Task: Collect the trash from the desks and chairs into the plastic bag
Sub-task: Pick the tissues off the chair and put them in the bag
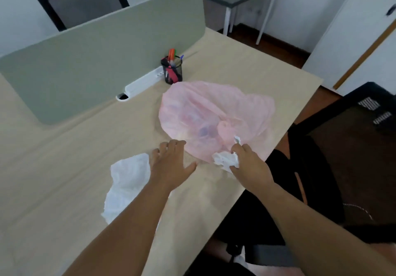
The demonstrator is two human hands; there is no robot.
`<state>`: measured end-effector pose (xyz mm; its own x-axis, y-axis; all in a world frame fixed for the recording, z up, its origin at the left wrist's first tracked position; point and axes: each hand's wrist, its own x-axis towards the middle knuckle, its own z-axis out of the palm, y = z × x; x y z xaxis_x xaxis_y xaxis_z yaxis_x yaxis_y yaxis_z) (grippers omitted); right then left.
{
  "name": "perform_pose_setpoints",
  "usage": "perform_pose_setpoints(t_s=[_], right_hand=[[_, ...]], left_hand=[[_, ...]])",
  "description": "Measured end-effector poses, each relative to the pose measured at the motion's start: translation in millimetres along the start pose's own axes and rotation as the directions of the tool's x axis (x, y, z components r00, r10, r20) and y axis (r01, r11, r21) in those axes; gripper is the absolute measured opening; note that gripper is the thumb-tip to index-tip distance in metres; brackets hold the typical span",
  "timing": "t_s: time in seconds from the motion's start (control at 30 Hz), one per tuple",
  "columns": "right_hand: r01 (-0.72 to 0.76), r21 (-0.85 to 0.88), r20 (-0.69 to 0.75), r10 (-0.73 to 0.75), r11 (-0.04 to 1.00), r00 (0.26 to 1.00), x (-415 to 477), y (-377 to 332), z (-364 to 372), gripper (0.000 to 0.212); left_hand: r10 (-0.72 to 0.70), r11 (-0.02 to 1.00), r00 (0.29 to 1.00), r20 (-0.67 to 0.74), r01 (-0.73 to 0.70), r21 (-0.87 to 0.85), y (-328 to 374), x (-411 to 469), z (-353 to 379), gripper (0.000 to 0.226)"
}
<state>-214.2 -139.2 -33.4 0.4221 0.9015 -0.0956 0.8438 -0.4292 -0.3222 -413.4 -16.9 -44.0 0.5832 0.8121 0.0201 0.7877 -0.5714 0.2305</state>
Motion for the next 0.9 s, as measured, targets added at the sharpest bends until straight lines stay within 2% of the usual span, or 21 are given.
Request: perform_pose_setpoints(t_s=[0.13,0.23,0.27,0.37,0.4,0.47,0.53,0.6,0.67,0.8,0.9], right_hand=[[-0.090,0.018,-0.034,0.090,0.996,0.995,0.1,52.6,-20.8,0.028],[-0.137,0.076,-0.061,0.142,0.988,0.988,7.0,81.9,-31.9,0.029],[-0.144,0.094,-0.063,0.151,0.985,0.987,10.4,87.5,-34.5,0.030],[-0.116,0.098,-0.062,0.122,0.988,0.991,22.5,97.5,-38.0,0.031],[-0.101,0.091,-0.057,0.107,0.991,0.993,27.2,99.0,-37.9,0.031],[-0.055,0.077,-0.048,0.058,0.996,0.997,36.9,101.5,-35.9,0.031],[-0.018,0.066,-0.039,0.021,0.998,0.999,47.8,99.8,-33.6,0.030],[0.012,0.063,-0.024,-0.010,0.998,1.000,58.9,94.5,-30.7,0.030],[0.056,0.071,-0.033,-0.054,0.996,0.998,69.9,87.3,-26.5,0.029],[0.176,0.081,-0.032,-0.173,0.981,0.984,91.4,68.1,-24.2,0.033],[0.213,0.213,0.128,-0.244,0.953,0.961,108.5,53.6,-17.2,0.053]], left_hand=[[0.119,0.993,0.990,-0.069,-0.120,-0.016,70.1,42.2,16.7,0.068],[0.078,0.992,0.997,-0.006,-0.077,0.097,102.3,69.3,28.7,0.072],[0.073,0.989,0.997,-0.005,-0.072,0.132,108.8,74.8,31.9,0.064],[0.079,0.992,0.990,-0.120,-0.067,0.102,119.2,86.4,32.0,0.021],[0.055,0.998,0.989,-0.135,-0.048,0.050,121.6,89.2,26.9,0.014],[-0.023,0.988,0.990,-0.141,0.001,-0.156,125.0,93.1,11.0,0.014],[-0.138,0.916,0.978,-0.156,0.066,-0.395,123.6,94.9,-7.3,0.012],[-0.245,0.830,0.955,-0.166,0.118,-0.545,120.0,94.1,-24.1,0.017],[-0.324,0.786,0.929,-0.176,0.161,-0.597,118.8,93.6,-40.0,0.025],[-0.396,0.769,0.896,-0.203,0.202,-0.606,117.7,90.3,-64.4,0.032],[-0.422,0.757,0.883,-0.203,0.221,-0.615,114.8,84.8,-72.0,0.033]])
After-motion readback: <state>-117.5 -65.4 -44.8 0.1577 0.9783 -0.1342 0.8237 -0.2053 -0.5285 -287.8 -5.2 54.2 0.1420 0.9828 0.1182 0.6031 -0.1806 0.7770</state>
